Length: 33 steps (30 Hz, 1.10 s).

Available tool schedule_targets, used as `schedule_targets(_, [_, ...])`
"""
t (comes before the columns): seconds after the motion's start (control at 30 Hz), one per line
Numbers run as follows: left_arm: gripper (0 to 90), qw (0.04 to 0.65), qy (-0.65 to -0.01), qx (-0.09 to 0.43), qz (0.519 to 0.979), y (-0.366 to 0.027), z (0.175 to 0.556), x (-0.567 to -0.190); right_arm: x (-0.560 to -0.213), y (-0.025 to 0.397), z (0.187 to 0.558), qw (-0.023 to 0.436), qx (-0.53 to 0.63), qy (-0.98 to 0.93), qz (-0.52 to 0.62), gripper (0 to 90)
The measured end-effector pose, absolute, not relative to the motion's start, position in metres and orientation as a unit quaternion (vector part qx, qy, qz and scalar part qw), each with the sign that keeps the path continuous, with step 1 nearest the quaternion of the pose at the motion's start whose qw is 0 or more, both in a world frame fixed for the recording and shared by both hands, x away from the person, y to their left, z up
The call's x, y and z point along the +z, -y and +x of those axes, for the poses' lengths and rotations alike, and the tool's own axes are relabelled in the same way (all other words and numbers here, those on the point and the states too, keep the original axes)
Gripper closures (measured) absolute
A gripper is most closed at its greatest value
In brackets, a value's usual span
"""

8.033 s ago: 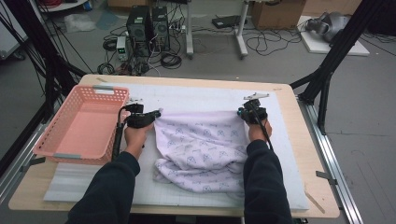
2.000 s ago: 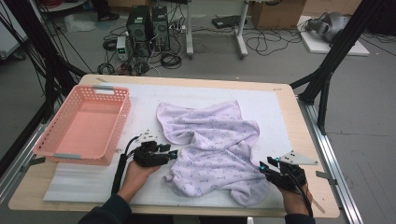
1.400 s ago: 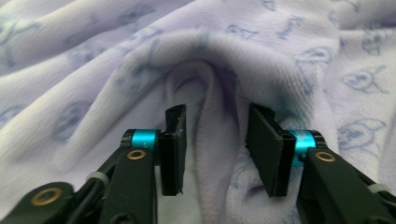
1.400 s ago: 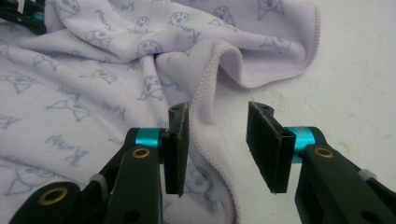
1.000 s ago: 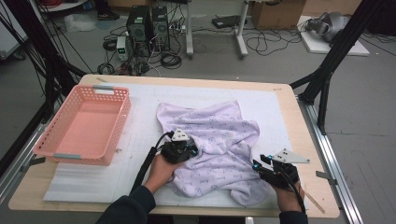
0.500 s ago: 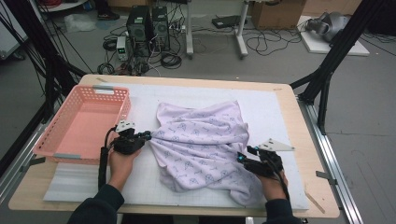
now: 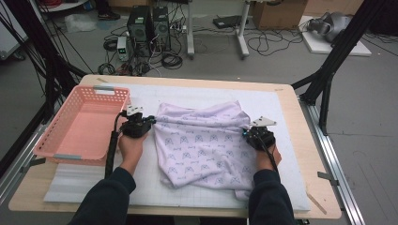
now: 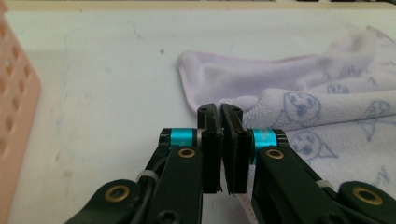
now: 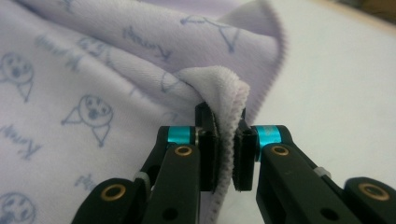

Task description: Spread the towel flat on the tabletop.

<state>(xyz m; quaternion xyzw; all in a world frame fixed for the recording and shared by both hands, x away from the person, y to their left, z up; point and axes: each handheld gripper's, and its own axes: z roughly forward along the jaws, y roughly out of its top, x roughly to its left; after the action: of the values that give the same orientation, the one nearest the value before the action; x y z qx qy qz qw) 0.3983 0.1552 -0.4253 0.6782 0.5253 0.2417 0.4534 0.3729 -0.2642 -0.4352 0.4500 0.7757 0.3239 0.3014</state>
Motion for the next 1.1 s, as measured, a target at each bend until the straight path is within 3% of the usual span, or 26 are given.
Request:
schedule_targets(0.1, [84.2, 0.479, -0.523, 0.249, 0.660, -0.144, 0.401, -0.420, -0.437, 0.265, 0.380, 0.343, 0.306, -0.744, 0.485, 77.1])
schedule_targets(0.13, [79.6, 0.488, -0.523, 0.238, 0.657, -0.142, 0.401, -0.420, -0.438, 0.267, 0.381, 0.343, 0.312, -0.729, 0.503, 75.2])
schedule_targets(0.2, [59.7, 0.497, -0.512, 0.211, 0.668, -0.142, 0.398, -0.420, -0.439, 0.272, 0.380, 0.327, 0.329, -0.717, 0.520, 66.2])
schedule_targets(0.3, [50.9, 0.506, -0.490, 0.198, 0.682, -0.143, 0.385, -0.419, -0.432, 0.279, 0.372, 0.319, 0.346, -0.714, 0.519, 54.6])
schedule_targets(0.5, [41.3, 0.517, -0.448, 0.182, 0.706, -0.142, 0.356, -0.418, -0.419, 0.293, 0.340, 0.298, 0.403, -0.698, 0.511, 44.1])
schedule_targets(0.77, [36.6, 0.510, -0.418, 0.151, 0.737, -0.145, 0.322, -0.431, -0.422, 0.284, 0.301, 0.278, 0.405, -0.746, 0.451, 29.3])
schedule_targets(1.1, [33.8, 0.482, -0.377, 0.085, 0.786, -0.122, 0.300, -0.446, -0.425, 0.286, 0.267, 0.206, 0.425, -0.785, 0.400, 24.4])
